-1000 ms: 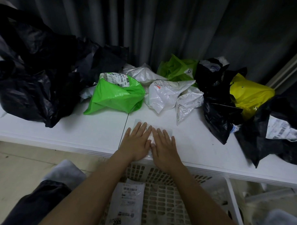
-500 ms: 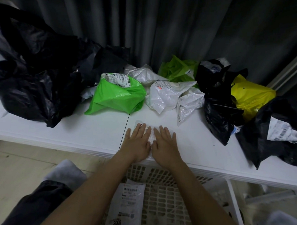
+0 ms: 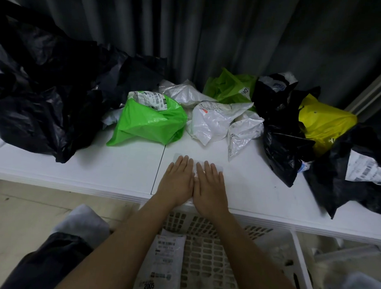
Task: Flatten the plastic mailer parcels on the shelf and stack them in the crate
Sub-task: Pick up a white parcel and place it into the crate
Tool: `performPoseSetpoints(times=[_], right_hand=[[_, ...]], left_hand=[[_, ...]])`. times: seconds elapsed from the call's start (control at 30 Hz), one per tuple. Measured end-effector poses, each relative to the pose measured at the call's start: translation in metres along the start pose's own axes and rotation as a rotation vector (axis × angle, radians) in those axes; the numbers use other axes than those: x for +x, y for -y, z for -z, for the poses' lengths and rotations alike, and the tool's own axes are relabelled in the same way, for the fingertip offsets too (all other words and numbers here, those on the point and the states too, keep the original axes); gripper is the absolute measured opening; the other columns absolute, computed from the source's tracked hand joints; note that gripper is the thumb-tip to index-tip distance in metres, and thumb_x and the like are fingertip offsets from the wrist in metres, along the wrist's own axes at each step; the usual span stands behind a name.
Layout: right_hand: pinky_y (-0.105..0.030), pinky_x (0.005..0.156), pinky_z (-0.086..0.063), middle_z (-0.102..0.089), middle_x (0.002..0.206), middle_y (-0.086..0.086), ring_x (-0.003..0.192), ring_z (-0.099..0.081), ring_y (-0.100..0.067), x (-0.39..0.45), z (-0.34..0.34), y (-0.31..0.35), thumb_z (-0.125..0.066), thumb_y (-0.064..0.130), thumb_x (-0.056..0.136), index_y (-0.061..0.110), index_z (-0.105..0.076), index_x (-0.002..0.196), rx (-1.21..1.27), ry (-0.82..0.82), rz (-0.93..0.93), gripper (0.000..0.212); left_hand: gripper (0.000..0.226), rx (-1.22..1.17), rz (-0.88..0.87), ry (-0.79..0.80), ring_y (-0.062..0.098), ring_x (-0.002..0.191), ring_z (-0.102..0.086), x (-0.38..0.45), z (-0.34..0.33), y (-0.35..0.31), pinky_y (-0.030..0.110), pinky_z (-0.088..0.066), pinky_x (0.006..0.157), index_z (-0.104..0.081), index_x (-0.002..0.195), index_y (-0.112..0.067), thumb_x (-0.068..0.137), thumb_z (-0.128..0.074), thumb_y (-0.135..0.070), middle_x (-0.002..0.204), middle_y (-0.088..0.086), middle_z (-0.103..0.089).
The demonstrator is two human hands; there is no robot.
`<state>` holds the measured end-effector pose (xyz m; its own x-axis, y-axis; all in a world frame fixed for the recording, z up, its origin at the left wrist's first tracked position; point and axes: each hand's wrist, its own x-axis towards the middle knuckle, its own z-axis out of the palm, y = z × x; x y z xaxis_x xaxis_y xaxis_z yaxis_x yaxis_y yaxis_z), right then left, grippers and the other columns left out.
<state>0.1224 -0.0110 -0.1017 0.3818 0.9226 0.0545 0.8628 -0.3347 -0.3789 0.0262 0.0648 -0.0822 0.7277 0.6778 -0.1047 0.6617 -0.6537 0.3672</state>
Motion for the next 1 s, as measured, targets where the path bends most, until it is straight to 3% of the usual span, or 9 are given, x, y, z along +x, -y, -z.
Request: performPoseSetpoints(times=[0.37, 0.5, 0.57, 0.7, 0.8, 0.93, 1.0], right_hand=[[-0.035, 0.117, 0.008, -0.009, 0.161, -0.006, 0.148, 0.0, -0.021, -0.003, 0.002, 0.0, 0.009, 0.047, 0.081, 0.02, -0.016, 0.153, -0.035, 0.013, 0.023, 0.081], [-0.037, 0.117, 0.008, -0.004, 0.161, -0.005, 0.148, 0.004, -0.021, -0.001, 0.003, 0.0, 0.004, 0.045, 0.089, 0.023, -0.01, 0.153, -0.056, 0.068, 0.016, 0.07], [-0.037, 0.117, 0.01, 0.004, 0.161, -0.003, 0.148, 0.009, -0.019, 0.003, 0.007, -0.002, -0.008, 0.039, 0.101, 0.025, -0.003, 0.153, -0.089, 0.156, 0.008, 0.055], [-0.036, 0.116, 0.013, 0.014, 0.16, -0.001, 0.146, 0.017, -0.017, 0.008, 0.016, -0.005, -0.017, 0.034, 0.105, 0.027, 0.004, 0.153, -0.091, 0.293, 0.007, 0.053], [-0.036, 0.116, 0.013, 0.014, 0.16, -0.001, 0.146, 0.017, -0.017, 0.007, 0.012, -0.008, -0.014, 0.038, 0.103, 0.027, 0.004, 0.153, -0.101, 0.256, 0.015, 0.054], [-0.036, 0.116, 0.01, 0.005, 0.161, -0.002, 0.148, 0.01, -0.02, 0.0, 0.001, -0.01, 0.01, 0.049, 0.082, 0.026, -0.001, 0.153, -0.141, 0.122, 0.057, 0.076], [-0.037, 0.117, 0.007, -0.002, 0.161, -0.004, 0.148, 0.004, -0.021, -0.002, -0.004, -0.011, 0.007, 0.048, 0.084, 0.024, -0.007, 0.153, -0.137, 0.053, 0.072, 0.075]], left_hand=[[0.085, 0.091, -0.003, -0.084, 0.015, 0.146, 0.015, -0.009, -0.019, 0.008, 0.041, 0.01, 0.116, 0.0, 0.153, -0.024, 0.075, 0.019, -0.049, 0.16, 0.001, 0.011], [0.057, 0.088, 0.024, -0.025, 0.013, 0.146, 0.016, -0.007, -0.015, 0.007, 0.045, 0.011, 0.117, 0.003, 0.153, -0.025, 0.099, -0.004, -0.042, 0.16, -0.002, 0.013], [0.054, 0.079, 0.031, 0.01, 0.013, 0.146, 0.018, -0.006, -0.012, 0.007, 0.046, 0.013, 0.117, 0.004, 0.153, -0.026, 0.103, -0.013, -0.036, 0.16, -0.002, 0.014], [0.055, 0.062, 0.031, 0.099, 0.013, 0.144, 0.022, -0.003, -0.007, 0.008, 0.047, 0.016, 0.116, 0.007, 0.152, -0.026, 0.103, -0.016, -0.035, 0.158, -0.003, 0.019], [0.056, 0.069, 0.014, 0.085, 0.015, 0.144, 0.024, -0.003, -0.01, 0.011, 0.047, 0.017, 0.115, 0.009, 0.152, -0.026, 0.101, -0.012, -0.038, 0.158, -0.002, 0.021], [0.079, 0.18, -0.037, -0.042, 0.019, 0.143, 0.025, -0.005, -0.022, 0.013, 0.045, 0.018, 0.113, 0.008, 0.152, -0.024, 0.077, 0.017, -0.048, 0.158, 0.001, 0.021], [0.08, 0.171, -0.048, -0.093, 0.022, 0.145, 0.018, -0.006, -0.026, 0.013, 0.046, 0.015, 0.113, -0.003, 0.153, -0.021, 0.079, 0.012, -0.048, 0.159, 0.003, 0.011]])
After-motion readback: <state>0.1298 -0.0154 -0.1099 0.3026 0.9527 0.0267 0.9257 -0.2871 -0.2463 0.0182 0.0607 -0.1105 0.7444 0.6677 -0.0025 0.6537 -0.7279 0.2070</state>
